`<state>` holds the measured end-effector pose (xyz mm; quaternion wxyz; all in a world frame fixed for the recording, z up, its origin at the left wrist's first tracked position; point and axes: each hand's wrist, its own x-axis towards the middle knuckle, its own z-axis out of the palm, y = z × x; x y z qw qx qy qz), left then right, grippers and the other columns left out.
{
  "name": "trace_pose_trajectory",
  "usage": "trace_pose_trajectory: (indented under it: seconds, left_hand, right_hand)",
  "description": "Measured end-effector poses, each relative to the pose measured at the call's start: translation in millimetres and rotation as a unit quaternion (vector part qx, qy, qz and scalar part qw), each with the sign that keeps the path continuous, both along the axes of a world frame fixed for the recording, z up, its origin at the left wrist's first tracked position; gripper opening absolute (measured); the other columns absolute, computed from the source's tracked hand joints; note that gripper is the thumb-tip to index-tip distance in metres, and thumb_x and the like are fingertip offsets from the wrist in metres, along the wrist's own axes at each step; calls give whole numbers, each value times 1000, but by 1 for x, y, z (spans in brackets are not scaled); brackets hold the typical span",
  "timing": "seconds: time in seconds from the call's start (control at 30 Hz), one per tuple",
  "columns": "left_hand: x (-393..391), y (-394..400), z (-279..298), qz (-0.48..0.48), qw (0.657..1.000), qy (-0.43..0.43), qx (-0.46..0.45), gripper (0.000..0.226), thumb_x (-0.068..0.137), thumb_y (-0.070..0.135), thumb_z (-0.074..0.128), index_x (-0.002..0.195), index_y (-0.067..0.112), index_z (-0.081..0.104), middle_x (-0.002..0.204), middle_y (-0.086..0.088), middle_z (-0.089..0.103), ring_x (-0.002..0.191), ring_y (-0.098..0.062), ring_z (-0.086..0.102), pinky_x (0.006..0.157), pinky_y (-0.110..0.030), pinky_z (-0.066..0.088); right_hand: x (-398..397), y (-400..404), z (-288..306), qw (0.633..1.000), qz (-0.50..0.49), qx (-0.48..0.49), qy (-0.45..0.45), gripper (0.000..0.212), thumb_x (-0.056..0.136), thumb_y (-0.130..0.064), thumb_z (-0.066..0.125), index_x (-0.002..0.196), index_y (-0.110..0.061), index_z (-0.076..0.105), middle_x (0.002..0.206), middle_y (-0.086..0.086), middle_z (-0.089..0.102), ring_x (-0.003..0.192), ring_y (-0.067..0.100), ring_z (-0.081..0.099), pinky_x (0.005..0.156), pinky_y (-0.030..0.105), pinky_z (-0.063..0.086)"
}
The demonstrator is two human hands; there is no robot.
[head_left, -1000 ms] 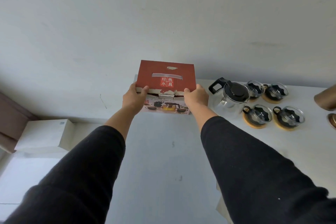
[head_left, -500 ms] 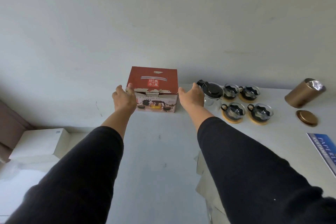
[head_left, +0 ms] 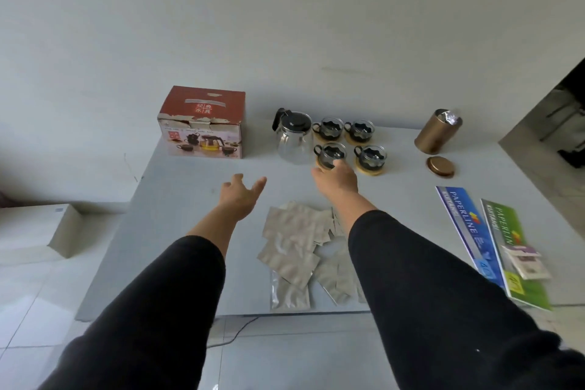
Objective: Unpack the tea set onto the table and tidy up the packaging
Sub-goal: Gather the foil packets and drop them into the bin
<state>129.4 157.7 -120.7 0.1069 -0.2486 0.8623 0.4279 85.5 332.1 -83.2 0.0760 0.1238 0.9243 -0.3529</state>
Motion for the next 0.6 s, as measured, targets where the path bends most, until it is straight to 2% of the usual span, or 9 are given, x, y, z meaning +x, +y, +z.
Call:
trace_pose_trajectory:
  seconds: [0.1,0.2,0.3,0.43,0.53,0.6]
  left_hand:
    - [12,20,-10,-42,997,-65,-12,88,86,63,48,151,14,17,153,-20,23,137,-39,32,109,-49,32]
    - [23,36,-19,-102,988,-115,-24,109,73,63,67,153,19,7,155,-17,16,139,-38,29,108,-51,36]
    - [37,51,-33,-169,971,-158,-56,132,61,56,81,152,28,-10,158,-20,3,143,-39,21,114,-50,28]
    - [54,74,-58,-188,956,-216,-64,146,56,51,86,142,38,-32,154,-23,-24,146,-42,5,117,-52,17]
    - [64,92,-77,-184,953,-217,-104,150,54,49,87,138,42,-36,152,-24,-27,145,-43,-9,116,-54,16]
    - [66,98,-85,-175,954,-202,-135,152,52,48,89,137,44,-37,152,-25,-29,145,-42,-8,115,-55,19]
  right_hand:
    - [13,22,-7,999,-12,0,-34,60,93,-33,51,144,-7,34,143,16,40,131,32,43,100,36,41]
    - [24,44,-15,998,-32,-6,-59,62,91,-34,53,144,-8,32,145,15,38,132,32,41,100,36,41]
    - [36,61,-31,994,-44,-3,-96,73,86,-37,61,146,-12,30,145,14,37,133,32,41,103,40,42]
    - [48,78,-58,988,-43,6,-149,85,79,-39,71,148,-18,26,146,12,32,134,32,39,106,44,42]
    - [52,85,-75,980,-42,43,-191,98,73,-40,79,148,-25,18,147,14,25,135,35,32,107,47,39]
    - [51,89,-80,969,-31,90,-226,112,70,-41,82,150,-29,6,147,16,19,136,37,28,108,46,37]
